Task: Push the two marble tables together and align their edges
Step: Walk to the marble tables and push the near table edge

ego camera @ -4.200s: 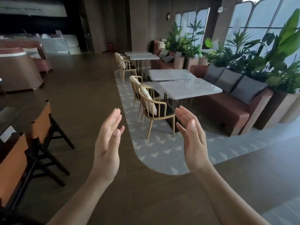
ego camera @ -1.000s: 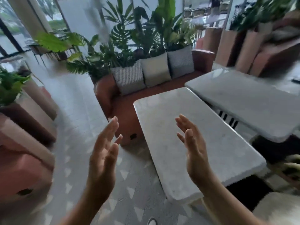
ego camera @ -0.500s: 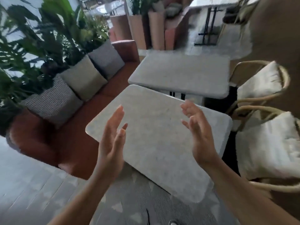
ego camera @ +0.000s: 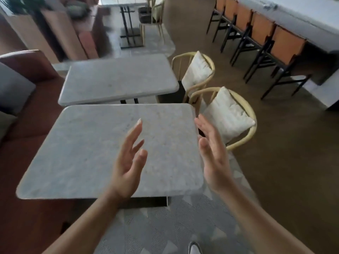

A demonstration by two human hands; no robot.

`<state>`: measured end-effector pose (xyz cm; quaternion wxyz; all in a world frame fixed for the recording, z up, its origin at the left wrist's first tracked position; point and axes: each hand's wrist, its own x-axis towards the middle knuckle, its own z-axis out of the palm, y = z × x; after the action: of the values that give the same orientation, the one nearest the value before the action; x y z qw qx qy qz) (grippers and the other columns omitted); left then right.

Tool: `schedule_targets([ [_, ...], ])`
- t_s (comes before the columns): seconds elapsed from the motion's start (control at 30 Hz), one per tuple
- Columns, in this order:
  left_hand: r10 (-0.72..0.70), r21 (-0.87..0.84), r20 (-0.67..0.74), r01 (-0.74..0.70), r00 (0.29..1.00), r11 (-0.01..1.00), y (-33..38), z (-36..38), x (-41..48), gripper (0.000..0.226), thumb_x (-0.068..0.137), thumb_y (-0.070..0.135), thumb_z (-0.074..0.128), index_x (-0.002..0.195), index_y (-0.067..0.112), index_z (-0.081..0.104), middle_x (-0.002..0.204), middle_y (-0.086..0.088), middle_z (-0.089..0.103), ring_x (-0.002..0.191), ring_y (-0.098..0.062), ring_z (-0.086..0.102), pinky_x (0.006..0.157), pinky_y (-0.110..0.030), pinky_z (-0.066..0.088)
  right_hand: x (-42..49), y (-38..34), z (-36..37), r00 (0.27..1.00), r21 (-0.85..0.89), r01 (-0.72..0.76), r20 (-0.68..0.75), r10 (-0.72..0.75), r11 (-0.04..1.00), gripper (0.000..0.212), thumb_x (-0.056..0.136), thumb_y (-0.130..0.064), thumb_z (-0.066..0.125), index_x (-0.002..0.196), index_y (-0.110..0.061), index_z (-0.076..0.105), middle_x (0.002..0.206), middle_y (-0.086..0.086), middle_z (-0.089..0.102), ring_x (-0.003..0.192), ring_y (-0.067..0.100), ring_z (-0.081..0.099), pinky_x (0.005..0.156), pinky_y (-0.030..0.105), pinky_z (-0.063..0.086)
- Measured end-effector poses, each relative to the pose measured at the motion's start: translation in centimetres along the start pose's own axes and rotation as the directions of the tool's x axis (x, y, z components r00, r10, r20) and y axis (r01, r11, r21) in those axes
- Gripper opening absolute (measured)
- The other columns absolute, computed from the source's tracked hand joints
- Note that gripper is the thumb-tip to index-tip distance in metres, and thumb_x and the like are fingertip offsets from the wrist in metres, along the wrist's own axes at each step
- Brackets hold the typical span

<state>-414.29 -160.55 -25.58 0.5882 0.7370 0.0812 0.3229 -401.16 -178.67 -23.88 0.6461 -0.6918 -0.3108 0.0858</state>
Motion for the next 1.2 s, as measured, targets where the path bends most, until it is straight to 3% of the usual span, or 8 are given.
schedule_targets([
  [0.2, -0.045, 0.115, 0.011, 0.043, 0.999, 0.992, -5.5, 1.7, -1.1, 0.065, 0.101, 0.063, 0.056, 0.157, 0.035, 0.042, 0.168, 0.005, 0.041, 0.156, -0.018, 0.039, 0.122, -0.041, 0.042, 0.0, 5.4, -0.5, 0.998, -0.209, -0.031, 0.04, 0.04, 0.978, 0.088, 0.093, -0.088, 0.04, 0.162, -0.033, 0.038, 0.166, -0.01, 0.043, 0.154, 0.006, 0.041, 0.125, 0.052, 0.04],
  [0.33, -0.04, 0.321, 0.05, 0.022, 0.998, 0.947, -11.6, 3.2, -1.6, 0.066, 0.101, 0.063, 0.056, 0.159, 0.04, 0.036, 0.17, 0.01, 0.036, 0.158, -0.014, 0.035, 0.122, -0.039, 0.039, 1.1, 11.9, -0.3, 0.989, -0.274, -0.019, 0.136, 0.059, 0.962, 0.078, 0.089, -0.092, 0.04, 0.157, -0.064, 0.015, 0.172, -0.013, 0.032, 0.159, 0.011, 0.032, 0.126, 0.047, 0.034],
  [0.47, -0.17, 0.54, 0.132, 0.073, 0.977, 0.839, -18.0, 3.8, -3.7, 0.08, 0.092, 0.079, 0.052, 0.16, 0.053, 0.021, 0.173, 0.018, 0.022, 0.16, -0.003, 0.023, 0.125, -0.029, 0.029, -0.1, 20.0, -0.3, 0.954, -0.384, 0.013, 0.281, 0.104, 0.923, 0.092, 0.088, -0.094, 0.037, 0.161, -0.059, -0.006, 0.175, -0.017, 0.017, 0.165, 0.016, 0.017, 0.128, 0.041, 0.02],
  [0.63, -0.478, 0.85, 0.346, -0.054, 0.808, 0.524, -25.6, 3.7, -6.9, 0.108, 0.071, 0.102, 0.04, 0.153, 0.062, -0.018, 0.169, 0.022, -0.028, 0.159, -0.005, -0.027, 0.133, -0.039, 0.0, -2.7, 28.4, 0.2, 0.799, -0.795, 0.17, 0.457, 0.392, 0.582, 0.112, 0.073, -0.104, -0.002, 0.167, -0.043, -0.007, 0.181, -0.004, -0.01, 0.161, 0.022, -0.026, 0.128, 0.052, -0.015],
  [0.77, -0.592, 0.906, 0.389, -0.178, 0.706, 0.383, -30.0, 4.3, -7.9, 0.122, 0.066, 0.098, 0.047, 0.152, 0.058, -0.03, 0.161, 0.01, -0.047, 0.155, -0.024, -0.04, 0.125, -0.049, -0.023, -4.1, 32.4, 0.5, 0.692, -0.863, 0.281, 0.485, 0.535, 0.42, 0.112, 0.077, -0.103, 0.012, 0.165, -0.042, -0.02, 0.175, 0.004, -0.031, 0.152, 0.034, -0.044, 0.124, 0.067, -0.023],
  [0.9, -0.558, 0.915, 0.394, -0.251, 0.73, 0.317, -32.2, 4.5, -8.0, 0.122, 0.068, 0.102, 0.04, 0.157, 0.051, -0.027, 0.168, 0.002, -0.04, 0.157, -0.029, -0.036, 0.125, -0.06, -0.017, -4.9, 33.5, 0.9, 0.77, -0.87, 0.347, 0.478, 0.423, 0.351, 0.118, 0.077, -0.104, 0.017, 0.168, -0.03, 0.027, 0.177, 0.017, 0.017, 0.162, 0.047, 0.012, 0.123, 0.078, 0.014],
  [1.03, -0.456, 0.911, 0.399, -0.29, 0.795, 0.292, -32.6, 4.5, -8.6, 0.122, 0.069, 0.105, 0.038, 0.164, 0.045, -0.011, 0.177, -0.005, -0.011, 0.164, -0.034, -0.009, 0.129, -0.064, 0.0, -5.3, 34.7, 0.5, 0.733, -0.851, 0.419, 0.523, 0.435, 0.316, 0.136, 0.062, -0.112, 0.011, 0.165, -0.031, -0.023, 0.171, 0.015, -0.033, 0.155, 0.046, -0.035, 0.118, 0.077, -0.022],
  [1.2, -0.419, 0.919, 0.389, -0.315, 0.821, 0.236, -32.7, 4.9, -8.9, 0.121, 0.069, 0.103, 0.037, 0.166, 0.041, 0.002, 0.177, -0.009, 0.004, 0.164, -0.035, 0.007, 0.128, -0.067, 0.012, -5.6, 35.1, 0.7, 0.764, -0.862, 0.429, 0.506, 0.4, 0.272, 0.131, 0.066, -0.109, 0.018, 0.166, -0.033, -0.018, 0.178, 0.014, -0.021, 0.163, 0.045, -0.022, 0.12, 0.077, -0.017],
])
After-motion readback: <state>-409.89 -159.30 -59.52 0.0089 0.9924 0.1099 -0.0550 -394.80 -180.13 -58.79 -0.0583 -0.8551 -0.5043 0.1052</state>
